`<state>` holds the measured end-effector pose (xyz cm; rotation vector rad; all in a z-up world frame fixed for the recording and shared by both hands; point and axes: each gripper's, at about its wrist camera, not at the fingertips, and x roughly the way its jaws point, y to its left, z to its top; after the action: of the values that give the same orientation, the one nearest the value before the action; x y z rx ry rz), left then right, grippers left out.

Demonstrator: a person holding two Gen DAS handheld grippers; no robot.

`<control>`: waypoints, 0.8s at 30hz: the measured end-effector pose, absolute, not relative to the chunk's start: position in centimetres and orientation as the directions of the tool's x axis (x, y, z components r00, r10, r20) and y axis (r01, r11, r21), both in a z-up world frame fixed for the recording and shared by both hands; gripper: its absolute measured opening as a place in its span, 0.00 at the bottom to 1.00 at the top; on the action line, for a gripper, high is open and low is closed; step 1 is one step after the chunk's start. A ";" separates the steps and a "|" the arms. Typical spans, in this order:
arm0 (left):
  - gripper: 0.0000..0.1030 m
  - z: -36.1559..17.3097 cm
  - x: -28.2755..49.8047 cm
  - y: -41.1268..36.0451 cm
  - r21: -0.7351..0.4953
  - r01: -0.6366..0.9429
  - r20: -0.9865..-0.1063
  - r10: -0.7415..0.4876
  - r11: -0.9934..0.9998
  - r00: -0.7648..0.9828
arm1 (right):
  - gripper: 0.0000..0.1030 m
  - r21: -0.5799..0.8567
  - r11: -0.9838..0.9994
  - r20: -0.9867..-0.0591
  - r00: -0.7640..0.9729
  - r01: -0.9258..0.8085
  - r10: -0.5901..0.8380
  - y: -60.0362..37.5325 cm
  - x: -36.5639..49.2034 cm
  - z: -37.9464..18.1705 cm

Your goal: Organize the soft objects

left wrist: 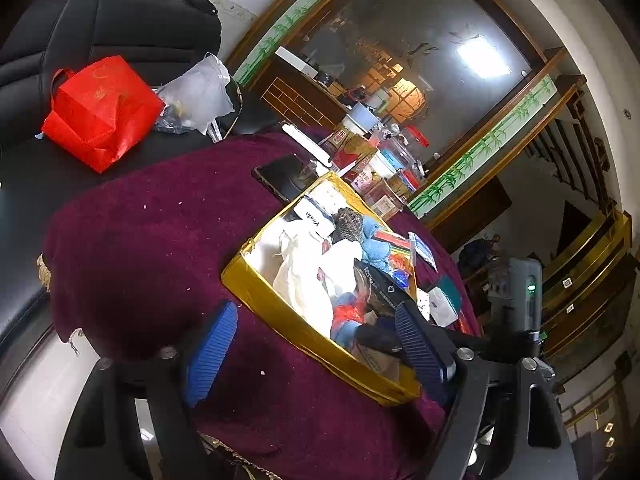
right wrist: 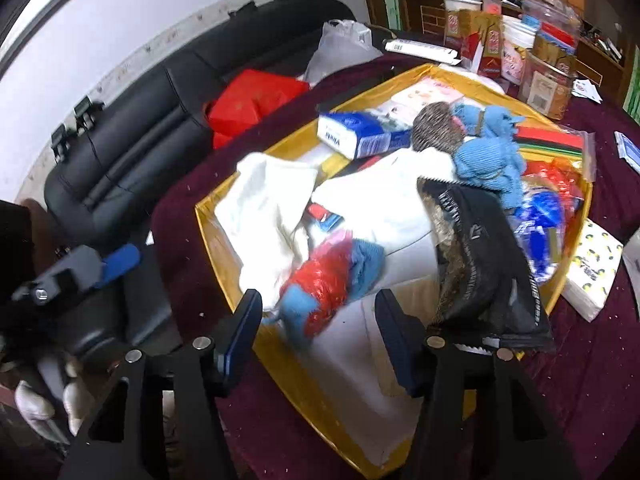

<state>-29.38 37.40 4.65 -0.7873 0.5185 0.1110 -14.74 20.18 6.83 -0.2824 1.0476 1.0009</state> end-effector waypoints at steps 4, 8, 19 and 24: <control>0.82 4.7 -29.3 37.3 -0.646 -0.278 -0.483 -0.099 0.710 0.870 | 0.66 0.250 0.573 -0.785 0.183 -0.781 0.592 16.9 -14.3 9.0; 0.83 5.1 -29.0 36.3 -0.638 -0.250 -0.481 -0.124 0.728 0.868 | 0.72 0.221 0.658 -0.740 0.316 -0.720 0.594 10.2 -13.2 11.0; 0.84 6.4 -24.9 28.4 -0.572 -0.101 -0.523 -0.267 0.814 0.809 | 0.77 0.315 0.899 -0.725 0.534 -0.303 0.434 -13.0 -6.3 9.8; 0.84 6.9 -22.5 23.1 -0.525 -0.013 -0.559 -0.334 0.851 0.759 | 0.77 0.351 0.918 -0.726 0.565 -0.186 0.392 -19.1 -4.9 8.1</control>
<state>-22.49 23.11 6.88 -0.5341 0.6937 -0.1842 -4.95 -19.05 8.05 0.2466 0.9101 0.3439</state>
